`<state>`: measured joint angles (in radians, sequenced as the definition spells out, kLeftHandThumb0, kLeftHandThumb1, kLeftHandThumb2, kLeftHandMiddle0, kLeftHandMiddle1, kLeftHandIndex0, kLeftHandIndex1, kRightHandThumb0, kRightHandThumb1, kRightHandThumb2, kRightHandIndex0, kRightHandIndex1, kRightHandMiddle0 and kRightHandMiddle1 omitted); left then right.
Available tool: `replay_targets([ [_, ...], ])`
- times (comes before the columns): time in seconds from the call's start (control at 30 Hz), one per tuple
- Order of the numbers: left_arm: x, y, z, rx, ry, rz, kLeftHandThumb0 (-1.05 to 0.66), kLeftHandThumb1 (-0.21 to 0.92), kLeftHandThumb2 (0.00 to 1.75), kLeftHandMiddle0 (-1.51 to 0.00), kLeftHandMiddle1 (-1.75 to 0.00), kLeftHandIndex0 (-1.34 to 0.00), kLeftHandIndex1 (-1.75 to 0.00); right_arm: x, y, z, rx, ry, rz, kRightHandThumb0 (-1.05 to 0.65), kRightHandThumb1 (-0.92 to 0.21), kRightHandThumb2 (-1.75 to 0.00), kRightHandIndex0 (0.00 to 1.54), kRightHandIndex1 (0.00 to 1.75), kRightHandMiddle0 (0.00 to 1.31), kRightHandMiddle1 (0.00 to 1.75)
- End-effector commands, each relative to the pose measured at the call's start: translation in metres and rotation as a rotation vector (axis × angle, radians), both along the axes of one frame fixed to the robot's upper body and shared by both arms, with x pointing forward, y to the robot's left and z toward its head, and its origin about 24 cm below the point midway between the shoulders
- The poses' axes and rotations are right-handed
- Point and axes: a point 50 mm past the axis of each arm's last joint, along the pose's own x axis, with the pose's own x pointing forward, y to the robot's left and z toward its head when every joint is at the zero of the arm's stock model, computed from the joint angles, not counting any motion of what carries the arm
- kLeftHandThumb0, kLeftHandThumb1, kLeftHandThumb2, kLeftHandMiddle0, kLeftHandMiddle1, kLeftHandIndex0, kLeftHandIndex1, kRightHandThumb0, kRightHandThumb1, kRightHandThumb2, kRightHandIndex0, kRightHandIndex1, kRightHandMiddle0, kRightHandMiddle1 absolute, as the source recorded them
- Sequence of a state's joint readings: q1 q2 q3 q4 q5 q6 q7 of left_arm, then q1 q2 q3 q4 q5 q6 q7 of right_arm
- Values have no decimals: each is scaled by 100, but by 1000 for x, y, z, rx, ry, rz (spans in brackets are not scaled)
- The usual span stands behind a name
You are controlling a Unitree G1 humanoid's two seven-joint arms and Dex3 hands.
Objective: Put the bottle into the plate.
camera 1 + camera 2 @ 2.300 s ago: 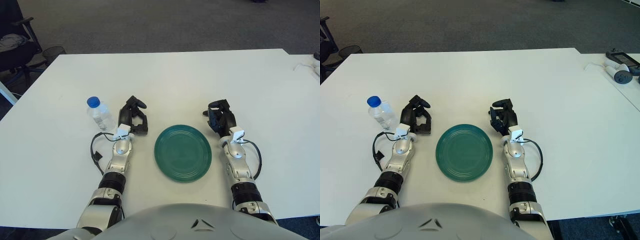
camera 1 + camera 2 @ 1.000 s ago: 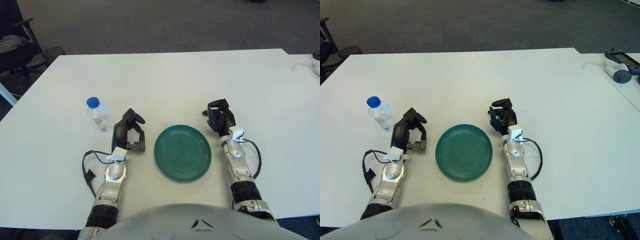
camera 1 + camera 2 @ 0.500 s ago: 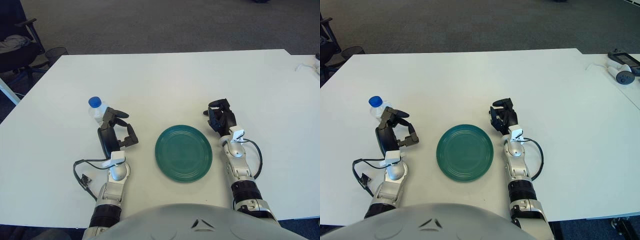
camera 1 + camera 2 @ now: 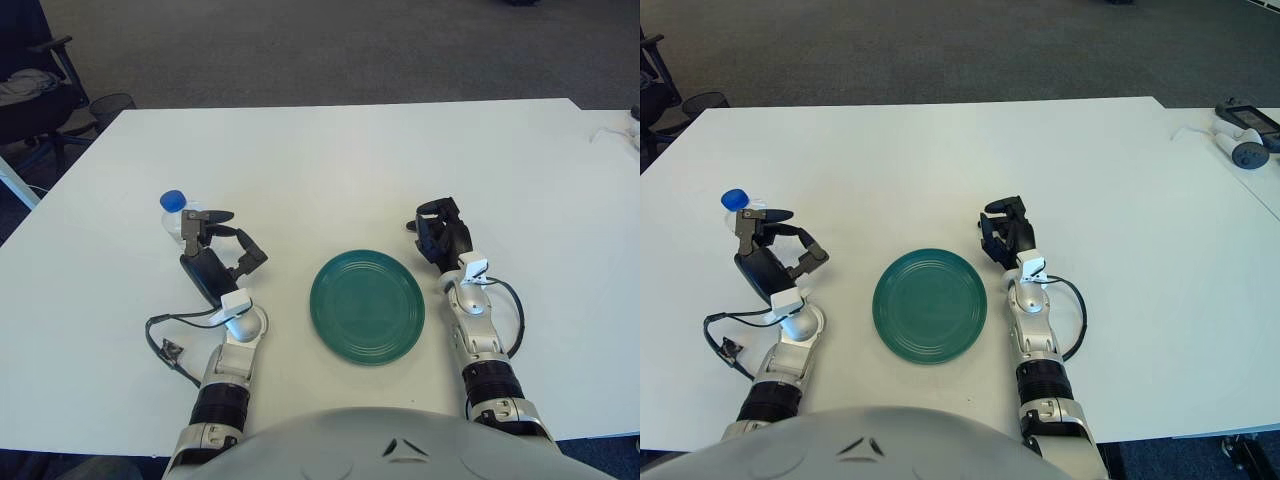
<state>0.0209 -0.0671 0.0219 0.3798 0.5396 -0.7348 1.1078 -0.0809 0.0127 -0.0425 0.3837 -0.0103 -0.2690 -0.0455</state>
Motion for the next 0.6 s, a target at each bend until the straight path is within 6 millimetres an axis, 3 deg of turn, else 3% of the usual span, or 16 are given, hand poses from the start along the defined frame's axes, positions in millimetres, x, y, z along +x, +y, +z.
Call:
replay_targets([
  [0.0,-42,-12,-58,106,253,55,-1,65,88,-29,-175,-31,-165,-26,-4,-43,10,237,-42,-35,-89,-56,30,140,21,175],
  [0.1,-42,-16,-56,170,211,66,-26,69,83,-9,-175,-31,-172,-26,-5,-43,10,235,-48,-35,-89,-56,30,140,21,175],
  [0.2,-42,-17,-55,241,164,90,-34,71,79,-3,-175,-31,-174,-26,-5,-43,10,236,-53,-35,-89,-56,30,140,21,175],
  [0.33,-35,-17,-48,375,88,128,-54,46,86,0,-175,-5,-175,-25,-6,-44,7,237,-54,-35,-88,-57,30,139,22,175],
  [0.47,-26,-18,-34,553,-8,109,-50,46,90,0,-175,-7,-175,-25,-9,-45,18,240,-61,-35,-88,-58,31,138,22,175],
  [0.57,-23,-19,-29,621,-41,115,-48,53,88,0,-175,-12,-175,-25,-9,-46,22,242,-66,-35,-88,-58,31,138,22,175],
])
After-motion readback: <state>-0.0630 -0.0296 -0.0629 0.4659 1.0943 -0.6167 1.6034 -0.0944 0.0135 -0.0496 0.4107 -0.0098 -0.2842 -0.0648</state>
